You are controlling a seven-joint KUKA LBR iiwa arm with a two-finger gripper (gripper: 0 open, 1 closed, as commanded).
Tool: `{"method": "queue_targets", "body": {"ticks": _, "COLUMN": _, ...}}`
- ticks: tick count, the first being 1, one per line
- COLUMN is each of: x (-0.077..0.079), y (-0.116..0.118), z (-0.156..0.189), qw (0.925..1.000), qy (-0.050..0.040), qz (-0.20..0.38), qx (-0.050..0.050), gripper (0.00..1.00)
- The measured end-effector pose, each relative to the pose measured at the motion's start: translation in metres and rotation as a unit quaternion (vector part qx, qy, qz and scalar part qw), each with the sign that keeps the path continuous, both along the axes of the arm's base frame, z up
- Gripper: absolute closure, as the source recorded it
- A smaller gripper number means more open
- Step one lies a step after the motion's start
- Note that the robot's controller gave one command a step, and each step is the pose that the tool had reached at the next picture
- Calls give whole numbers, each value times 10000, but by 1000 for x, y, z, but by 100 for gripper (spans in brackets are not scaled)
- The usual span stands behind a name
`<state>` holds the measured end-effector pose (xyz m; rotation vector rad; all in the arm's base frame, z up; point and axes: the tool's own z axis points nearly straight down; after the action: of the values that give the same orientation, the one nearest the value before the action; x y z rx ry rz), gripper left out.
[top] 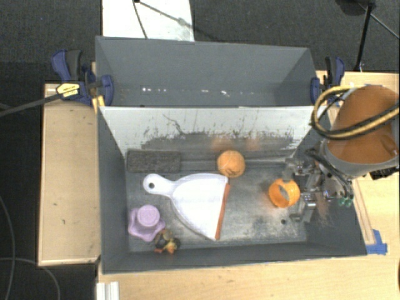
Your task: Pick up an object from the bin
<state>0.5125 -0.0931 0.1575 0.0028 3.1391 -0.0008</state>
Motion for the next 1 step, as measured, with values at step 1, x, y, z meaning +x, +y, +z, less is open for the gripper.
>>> {"method": "queue_targets", "body": {"ticks": 1, "x": 17, "y": -2, "z": -37, "qw": 10000, "qy": -47, "qz": 22, "qx": -10, "gripper": 0}}
